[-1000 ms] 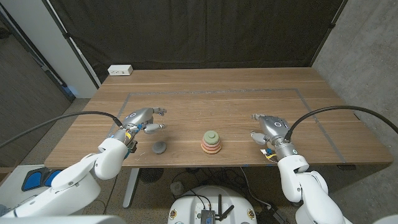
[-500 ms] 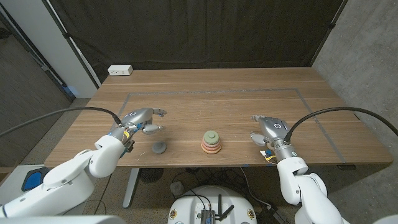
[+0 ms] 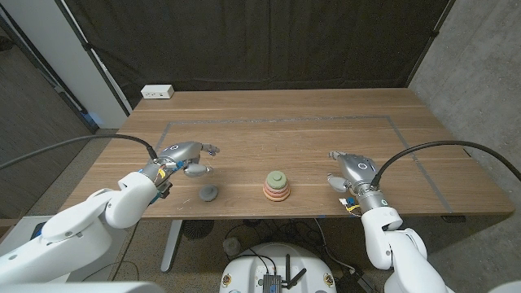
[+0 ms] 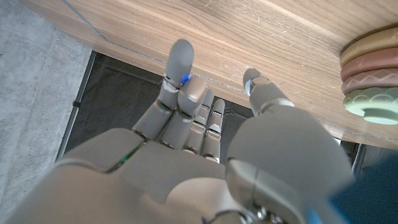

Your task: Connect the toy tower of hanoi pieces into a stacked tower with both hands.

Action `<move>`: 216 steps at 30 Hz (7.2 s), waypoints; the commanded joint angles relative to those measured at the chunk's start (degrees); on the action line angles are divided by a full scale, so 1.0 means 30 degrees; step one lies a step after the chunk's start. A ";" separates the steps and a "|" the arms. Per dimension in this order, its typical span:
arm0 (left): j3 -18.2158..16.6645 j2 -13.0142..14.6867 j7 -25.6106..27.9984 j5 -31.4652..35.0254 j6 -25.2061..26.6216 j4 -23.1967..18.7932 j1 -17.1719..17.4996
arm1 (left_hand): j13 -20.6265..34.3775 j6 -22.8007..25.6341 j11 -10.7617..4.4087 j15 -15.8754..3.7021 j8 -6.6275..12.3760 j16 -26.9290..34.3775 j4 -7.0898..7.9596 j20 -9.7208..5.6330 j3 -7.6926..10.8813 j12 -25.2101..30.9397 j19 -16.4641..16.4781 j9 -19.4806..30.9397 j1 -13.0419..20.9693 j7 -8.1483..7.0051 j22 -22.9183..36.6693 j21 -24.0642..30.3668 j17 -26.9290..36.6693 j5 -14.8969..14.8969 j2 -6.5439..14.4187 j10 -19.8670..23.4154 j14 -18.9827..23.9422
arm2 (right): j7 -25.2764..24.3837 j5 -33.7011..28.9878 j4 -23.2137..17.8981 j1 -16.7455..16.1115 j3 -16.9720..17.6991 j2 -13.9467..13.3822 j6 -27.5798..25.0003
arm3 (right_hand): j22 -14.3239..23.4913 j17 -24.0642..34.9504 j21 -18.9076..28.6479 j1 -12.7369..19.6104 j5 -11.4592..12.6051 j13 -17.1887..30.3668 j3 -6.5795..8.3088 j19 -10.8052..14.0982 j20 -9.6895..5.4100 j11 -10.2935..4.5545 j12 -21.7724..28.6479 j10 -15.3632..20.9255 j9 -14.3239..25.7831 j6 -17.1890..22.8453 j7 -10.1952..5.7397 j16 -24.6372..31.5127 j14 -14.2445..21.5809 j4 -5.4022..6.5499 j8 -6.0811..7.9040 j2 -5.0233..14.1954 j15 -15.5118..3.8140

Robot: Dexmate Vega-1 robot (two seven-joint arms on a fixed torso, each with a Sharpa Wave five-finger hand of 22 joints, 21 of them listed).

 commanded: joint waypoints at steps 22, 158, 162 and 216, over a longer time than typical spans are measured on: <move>-0.3355 -0.2140 -0.5722 0.1646 -0.2543 -0.0051 0.1693 | -0.0128 -0.0073 -0.0005 -0.0641 0.0121 -0.0029 0.0014 -0.2552 -0.0153 -0.0027 -0.0089 -0.0044 0.0172 -0.0060 -0.0016 0.0009 0.0001 0.0179 -0.0435 -0.0134 -0.0122 | 0.0966 -0.1020 -0.0153 0.0450 -0.0671 -0.0118 -0.0509 | -0.0018 0.0027 -0.0044 0.0080 0.0084 0.0138 0.0011 0.0049 -0.1377 0.0072 0.0013 0.0134 0.0053 0.0072 0.0023 -0.0165 -0.0072 0.0218 0.0073 0.0239 -0.0626; 0.4390 0.2116 -0.2375 0.3447 0.3853 0.0331 -0.0931 | -0.1154 -0.1370 0.0156 -0.0634 0.0656 0.0296 0.0155 -0.2531 -0.1151 0.0496 -0.0356 -0.0441 0.0019 0.0145 -0.0734 0.0023 -0.0295 -0.0169 -0.0857 -0.1207 -0.0376 | -0.0145 0.1148 0.0345 0.0369 -0.0131 -0.0420 -0.0159 | -0.0113 0.0055 -0.0257 -0.0026 0.0518 0.0369 -0.0165 -0.0093 -0.1371 -0.0041 -0.0054 0.0544 0.0032 0.0121 0.0023 -0.0725 -0.0144 0.0255 0.0093 0.0740 -0.0632; 0.4909 0.2297 -0.2237 0.3276 0.4037 0.0317 -0.1388 | -0.1142 -0.1353 0.0151 -0.0633 0.0644 0.0269 0.0149 -0.2533 -0.1134 0.0485 -0.0365 -0.0438 0.0062 0.0120 -0.0722 0.0021 -0.0330 -0.0162 -0.0827 -0.1205 -0.0397 | -0.0235 0.1368 0.0407 0.0521 -0.0188 -0.0510 -0.0235 | -0.0121 0.0117 -0.0270 -0.0039 0.0537 0.0370 -0.0171 -0.0101 -0.1371 0.0004 -0.0096 0.0463 0.0030 0.0129 0.0050 -0.0676 -0.0087 0.0253 0.0095 0.0743 -0.0630; 0.4567 0.5357 0.0462 -0.1384 0.5358 -0.0984 -0.2153 | 0.0681 0.4168 -0.1255 -0.0622 0.2319 0.1185 0.0043 -0.2608 0.0453 0.1926 0.1616 0.0431 0.2407 -0.0694 0.0649 0.0133 0.2046 0.0334 0.0213 0.5294 0.1465 | -0.0237 0.1552 -0.0070 0.1470 -0.1072 -0.1226 -0.1458 | -0.0092 0.0037 -0.0299 -0.0129 0.0788 0.0395 -0.0208 -0.0045 -0.1371 0.0041 -0.0132 0.0567 0.0034 0.0139 0.0033 -0.0939 -0.0183 0.0212 0.0080 0.0856 -0.0638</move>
